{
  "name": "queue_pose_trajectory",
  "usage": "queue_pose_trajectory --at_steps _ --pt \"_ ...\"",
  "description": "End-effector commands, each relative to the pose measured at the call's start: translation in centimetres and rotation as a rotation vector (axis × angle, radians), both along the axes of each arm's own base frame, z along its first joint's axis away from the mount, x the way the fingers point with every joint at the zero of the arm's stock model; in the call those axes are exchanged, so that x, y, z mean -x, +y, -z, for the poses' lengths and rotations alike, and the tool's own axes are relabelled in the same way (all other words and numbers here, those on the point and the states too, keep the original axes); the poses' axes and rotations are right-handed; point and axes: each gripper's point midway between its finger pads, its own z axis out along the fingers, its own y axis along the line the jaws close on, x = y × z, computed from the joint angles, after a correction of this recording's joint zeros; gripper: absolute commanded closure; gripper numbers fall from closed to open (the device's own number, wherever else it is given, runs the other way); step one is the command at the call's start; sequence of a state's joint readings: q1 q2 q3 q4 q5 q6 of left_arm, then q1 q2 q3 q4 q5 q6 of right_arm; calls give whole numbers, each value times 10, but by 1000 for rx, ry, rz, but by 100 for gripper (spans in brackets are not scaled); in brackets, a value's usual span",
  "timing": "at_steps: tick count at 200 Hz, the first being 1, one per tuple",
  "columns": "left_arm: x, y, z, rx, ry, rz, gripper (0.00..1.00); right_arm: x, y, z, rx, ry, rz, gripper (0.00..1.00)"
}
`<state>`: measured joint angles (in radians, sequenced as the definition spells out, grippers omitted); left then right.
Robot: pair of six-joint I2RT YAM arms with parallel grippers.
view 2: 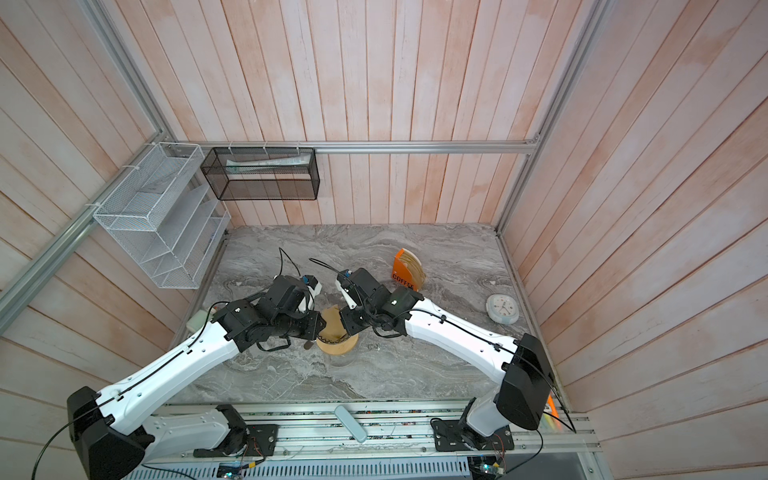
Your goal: Place the coffee filter in the dripper
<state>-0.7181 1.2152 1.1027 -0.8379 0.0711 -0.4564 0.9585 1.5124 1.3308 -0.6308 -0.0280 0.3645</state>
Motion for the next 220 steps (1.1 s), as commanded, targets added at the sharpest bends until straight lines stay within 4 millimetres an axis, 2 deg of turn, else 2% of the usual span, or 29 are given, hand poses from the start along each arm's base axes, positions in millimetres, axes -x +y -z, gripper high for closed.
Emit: queue_pose_trajectory --at_steps 1,31,74,108,147,220 --pt "-4 -2 -20 40 -42 -3 79 2 -2 -29 -57 -21 5 74" --pt "-5 -3 -27 57 -59 -4 79 0 -11 -41 -82 -48 42 72" --pt "-5 -3 -32 63 -67 -5 79 2 -17 -18 -25 -15 46 77" --pt "-3 0 -24 48 -52 -8 79 3 -18 -6 1 -4 44 83" --pt "1 4 -13 28 -32 -13 79 6 -16 1 -1 15 29 85" --pt "3 6 -6 21 -20 -17 79 7 -15 10 9 30 22 90"
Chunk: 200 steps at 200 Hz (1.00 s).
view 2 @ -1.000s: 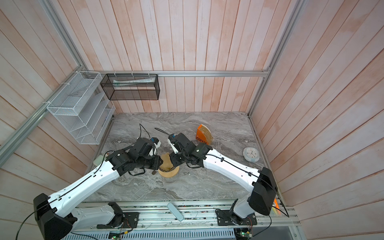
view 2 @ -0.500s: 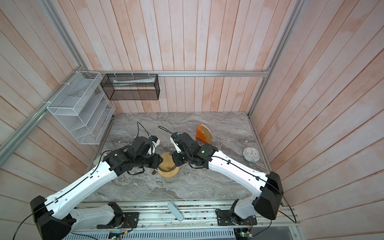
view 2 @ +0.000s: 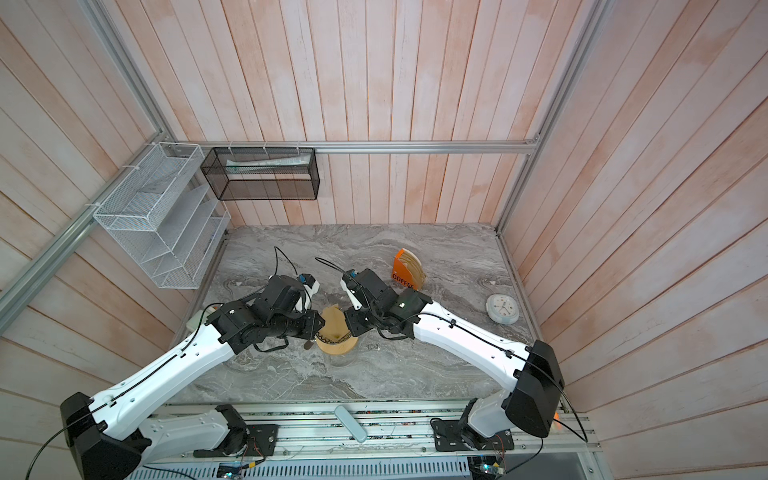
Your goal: Place the coffee filter in the dripper
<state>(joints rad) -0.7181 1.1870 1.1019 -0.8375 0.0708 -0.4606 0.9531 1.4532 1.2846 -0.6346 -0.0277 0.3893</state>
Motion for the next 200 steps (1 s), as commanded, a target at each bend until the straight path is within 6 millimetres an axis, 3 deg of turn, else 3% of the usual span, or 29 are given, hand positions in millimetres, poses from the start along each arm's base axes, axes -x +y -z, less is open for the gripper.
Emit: queue_pose_trajectory --at_steps 1,200 --pt "1 4 3 1 -1 -14 79 1 -2 13 25 23 -3 90" --pt "1 6 15 -21 12 -15 79 -4 -3 25 82 27 4 90"
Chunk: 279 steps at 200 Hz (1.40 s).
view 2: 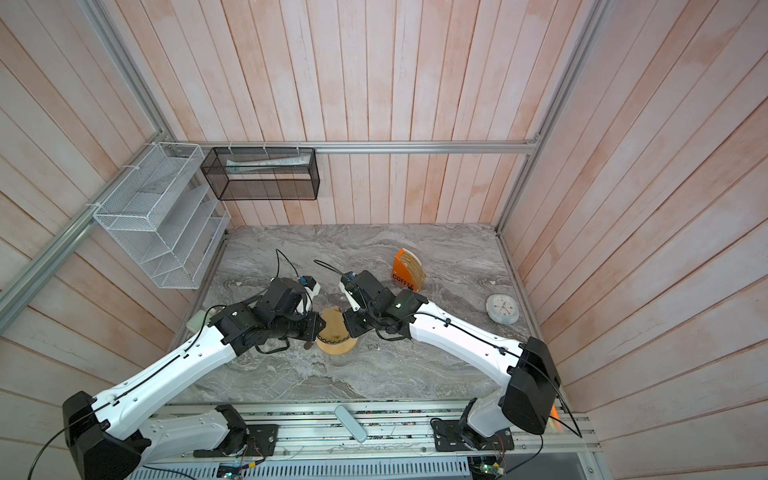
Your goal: Place the coffee filter in the dripper
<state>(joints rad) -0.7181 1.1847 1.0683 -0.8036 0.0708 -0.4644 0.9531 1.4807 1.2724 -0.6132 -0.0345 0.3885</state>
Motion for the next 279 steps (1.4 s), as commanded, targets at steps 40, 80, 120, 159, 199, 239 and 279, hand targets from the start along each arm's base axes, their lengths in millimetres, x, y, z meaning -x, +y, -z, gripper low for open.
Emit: queue_pose_trajectory --at_steps 40,80,120,159,199,239,279 --pt "2 7 8 -27 12 -13 79 -3 -7 17 83 18 9 91" --pt "0 9 -3 -23 -11 -27 79 -4 -6 11 78 9 9 91" --pt "-4 12 -24 -11 -58 -42 79 -4 -6 7 77 3 12 91" --pt "-5 6 -35 18 -76 -21 79 -5 -6 6 78 1 14 91" --pt "-7 0 -34 33 -74 -4 79 -5 -5 3 70 -4 15 91" --pt "-6 -2 -21 23 -46 10 79 -5 -5 -1 63 -9 16 90" --pt "-2 -2 -4 9 -15 13 79 -5 -6 -1 63 -7 18 90"
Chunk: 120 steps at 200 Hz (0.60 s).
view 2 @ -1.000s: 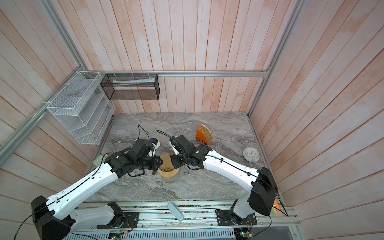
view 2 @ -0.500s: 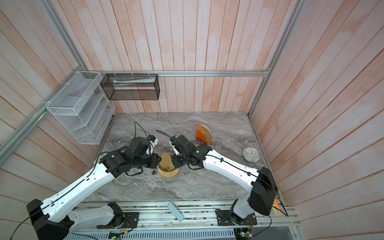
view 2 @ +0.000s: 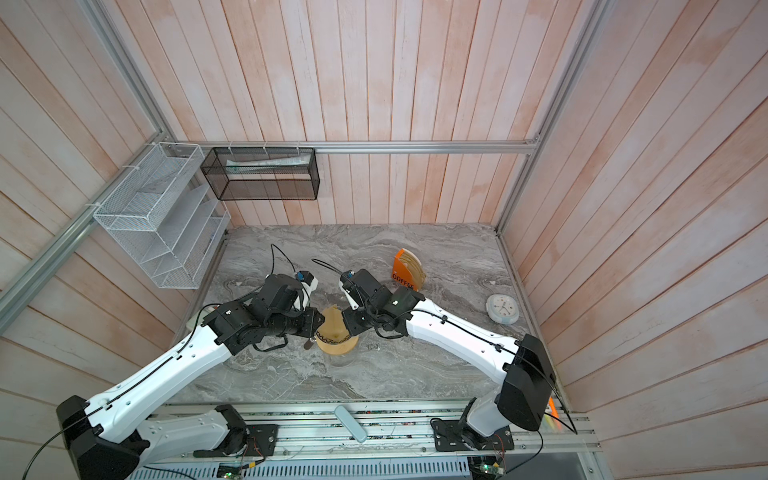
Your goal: Place the coffee filter in the dripper
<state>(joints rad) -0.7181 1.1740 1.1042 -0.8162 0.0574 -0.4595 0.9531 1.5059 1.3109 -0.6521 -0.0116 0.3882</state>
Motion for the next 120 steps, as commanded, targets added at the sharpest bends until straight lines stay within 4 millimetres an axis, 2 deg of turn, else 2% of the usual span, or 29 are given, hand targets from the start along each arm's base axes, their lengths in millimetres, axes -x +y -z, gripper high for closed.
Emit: queue_pose_trajectory --at_steps 1,45,120 --pt "2 -2 13 -4 21 19 79 -1 -5 -1 31 -7 4 90" --pt "4 1 24 -18 39 13 79 -1 -5 2 37 -3 3 90" --pt "3 4 18 -19 19 0 79 -2 -4 -3 27 -11 8 89"
